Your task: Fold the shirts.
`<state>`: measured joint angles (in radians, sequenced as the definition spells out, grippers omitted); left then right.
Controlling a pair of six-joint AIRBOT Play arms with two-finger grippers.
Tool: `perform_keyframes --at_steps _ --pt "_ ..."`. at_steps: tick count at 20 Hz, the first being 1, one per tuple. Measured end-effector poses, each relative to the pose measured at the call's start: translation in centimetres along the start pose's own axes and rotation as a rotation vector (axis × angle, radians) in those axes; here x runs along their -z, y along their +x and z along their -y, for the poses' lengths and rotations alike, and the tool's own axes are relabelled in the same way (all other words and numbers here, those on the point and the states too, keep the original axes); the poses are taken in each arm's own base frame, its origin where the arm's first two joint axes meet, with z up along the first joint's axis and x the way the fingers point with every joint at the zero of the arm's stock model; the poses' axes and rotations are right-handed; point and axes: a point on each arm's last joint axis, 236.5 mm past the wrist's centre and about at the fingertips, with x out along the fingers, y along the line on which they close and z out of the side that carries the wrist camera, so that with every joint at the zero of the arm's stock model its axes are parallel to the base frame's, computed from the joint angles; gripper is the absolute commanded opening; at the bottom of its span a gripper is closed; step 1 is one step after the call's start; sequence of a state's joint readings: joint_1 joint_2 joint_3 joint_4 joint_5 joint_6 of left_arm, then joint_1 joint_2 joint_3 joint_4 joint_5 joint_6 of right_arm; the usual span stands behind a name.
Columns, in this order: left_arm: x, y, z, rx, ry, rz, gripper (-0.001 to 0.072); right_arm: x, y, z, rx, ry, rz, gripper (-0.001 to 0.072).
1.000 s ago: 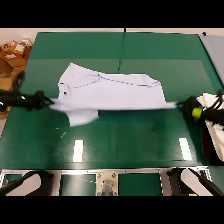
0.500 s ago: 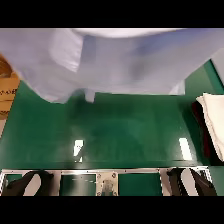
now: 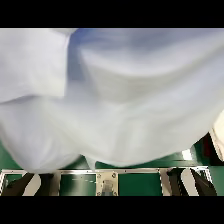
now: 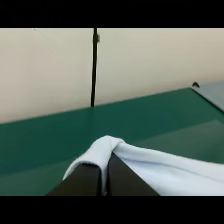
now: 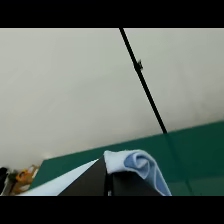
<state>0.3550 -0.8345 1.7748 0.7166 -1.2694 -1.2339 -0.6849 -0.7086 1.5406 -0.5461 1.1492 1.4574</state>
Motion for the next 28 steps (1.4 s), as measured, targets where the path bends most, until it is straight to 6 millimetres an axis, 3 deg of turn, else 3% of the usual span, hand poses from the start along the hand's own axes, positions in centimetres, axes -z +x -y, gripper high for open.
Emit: perform_keyframes --at_steps 3,5,10,13,16,21,24,28 --pt "7.3 6.3 -5.0 0.064 -0.176 -0.15 0.0025 6.2 4.8 6.8 0.024 0.143 -0.154 0.0015" --pt "13.7 10.8 -8.5 0.092 -0.297 -0.258 0.0025 11.5 8.3 11.0 0.048 0.234 -0.244 0.0015" --pt "28.7 20.2 -12.8 0.116 -0.501 -0.468 0.0025 25.1 16.2 20.7 0.18 0.383 -0.446 0.0015" --pt "35.0 23.7 -15.2 0.049 -0.58 -0.522 0.0025 31.6 19.8 25.3 0.252 0.442 -0.548 0.0016" --pt "37.9 25.6 -17.4 -0.016 -0.611 -0.523 0.0025 35.3 22.6 28.2 0.286 0.483 -0.606 0.0015" --pt "37.7 27.5 -19.0 -0.037 -0.595 -0.498 0.0025 36.2 25.1 29.8 0.28 0.494 -0.623 0.0014" --pt "38.4 27.0 -18.0 0.003 -0.576 -0.564 0.0025 37.1 24.3 29.3 0.256 0.478 -0.702 0.0013" --pt "41.3 24.4 -16.0 0.049 -0.573 -0.755 0.0025 38.7 21.2 28.3 0.26 0.452 -0.834 0.0013"
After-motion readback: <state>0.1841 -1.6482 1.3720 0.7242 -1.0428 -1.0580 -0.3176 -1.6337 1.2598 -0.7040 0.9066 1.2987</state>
